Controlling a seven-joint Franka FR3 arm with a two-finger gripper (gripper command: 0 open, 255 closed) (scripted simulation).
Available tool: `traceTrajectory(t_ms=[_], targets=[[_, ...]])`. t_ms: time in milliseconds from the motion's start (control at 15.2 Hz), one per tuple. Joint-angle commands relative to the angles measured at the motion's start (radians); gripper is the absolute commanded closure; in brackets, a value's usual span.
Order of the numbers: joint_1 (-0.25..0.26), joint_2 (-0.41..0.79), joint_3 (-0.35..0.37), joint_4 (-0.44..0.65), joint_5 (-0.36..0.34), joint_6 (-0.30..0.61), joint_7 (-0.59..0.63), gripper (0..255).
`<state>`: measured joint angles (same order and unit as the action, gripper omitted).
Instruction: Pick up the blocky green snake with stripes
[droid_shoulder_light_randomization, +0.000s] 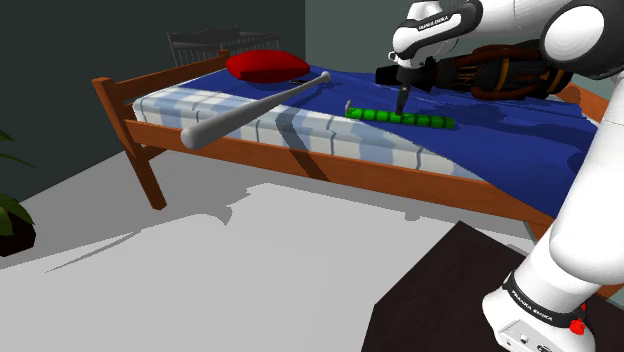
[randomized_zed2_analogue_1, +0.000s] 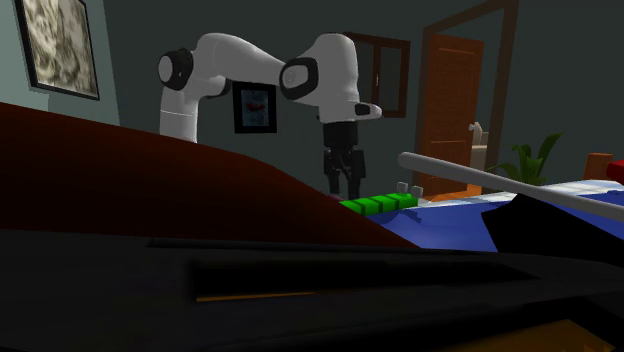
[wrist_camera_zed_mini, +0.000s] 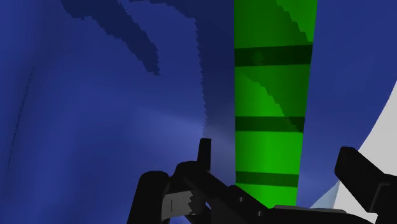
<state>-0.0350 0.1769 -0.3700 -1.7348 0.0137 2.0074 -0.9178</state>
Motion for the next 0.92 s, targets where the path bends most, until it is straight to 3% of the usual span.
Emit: traceTrajectory(t_ms=[0, 396, 462, 858], targets=[[-0.002, 0.013, 0.0, -0.007, 0.004, 0.02, -0.005, 0], [-0.003, 0.023, 0.002, -0.043, 0.008, 0.065, -0.006, 0], [-0.003, 0.024, 0.002, -0.04, 0.009, 0.064, -0.006, 255], [-0.003, 0.025, 0.002, -0.04, 0.009, 0.064, -0.007, 255]])
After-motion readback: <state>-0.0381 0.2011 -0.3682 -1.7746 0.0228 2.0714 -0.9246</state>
